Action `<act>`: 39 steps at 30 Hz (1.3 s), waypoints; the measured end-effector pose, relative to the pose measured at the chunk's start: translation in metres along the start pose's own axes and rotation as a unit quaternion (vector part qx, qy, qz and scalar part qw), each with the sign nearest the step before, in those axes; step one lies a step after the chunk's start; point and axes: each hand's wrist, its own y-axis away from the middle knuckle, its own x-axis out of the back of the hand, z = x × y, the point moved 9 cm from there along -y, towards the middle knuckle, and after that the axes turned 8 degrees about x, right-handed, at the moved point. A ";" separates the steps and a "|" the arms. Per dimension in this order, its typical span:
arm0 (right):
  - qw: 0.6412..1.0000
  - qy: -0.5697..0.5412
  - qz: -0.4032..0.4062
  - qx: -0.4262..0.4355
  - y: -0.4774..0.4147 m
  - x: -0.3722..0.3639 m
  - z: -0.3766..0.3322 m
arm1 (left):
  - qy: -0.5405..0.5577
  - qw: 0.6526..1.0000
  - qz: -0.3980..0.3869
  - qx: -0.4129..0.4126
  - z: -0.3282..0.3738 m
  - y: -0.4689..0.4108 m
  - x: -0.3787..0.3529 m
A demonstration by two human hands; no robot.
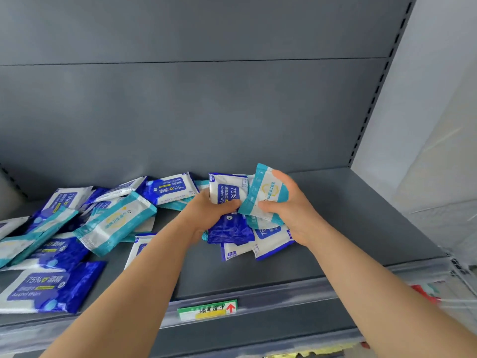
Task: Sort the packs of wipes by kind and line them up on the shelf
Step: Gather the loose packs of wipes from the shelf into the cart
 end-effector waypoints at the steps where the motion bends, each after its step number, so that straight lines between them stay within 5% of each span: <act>1: 1.000 -0.005 0.011 0.003 0.003 0.007 -0.003 | 0.033 0.999 -0.017 0.009 -0.002 -0.001 -0.005; 7: 0.997 0.017 0.061 0.039 0.010 0.056 -0.038 | 0.122 0.990 -0.075 -0.015 0.021 -0.007 -0.051; 13: 0.996 0.033 0.086 -0.008 0.015 0.099 -0.007 | 0.094 0.991 -0.094 0.015 0.027 -0.017 -0.103; 25: 0.999 -0.027 0.047 0.006 0.000 0.161 -0.013 | 0.174 0.982 -0.066 -0.009 0.065 -0.003 -0.160; 39: 0.988 0.039 0.141 0.041 0.035 0.442 -0.057 | 0.199 0.969 -0.137 -0.061 0.166 0.011 -0.427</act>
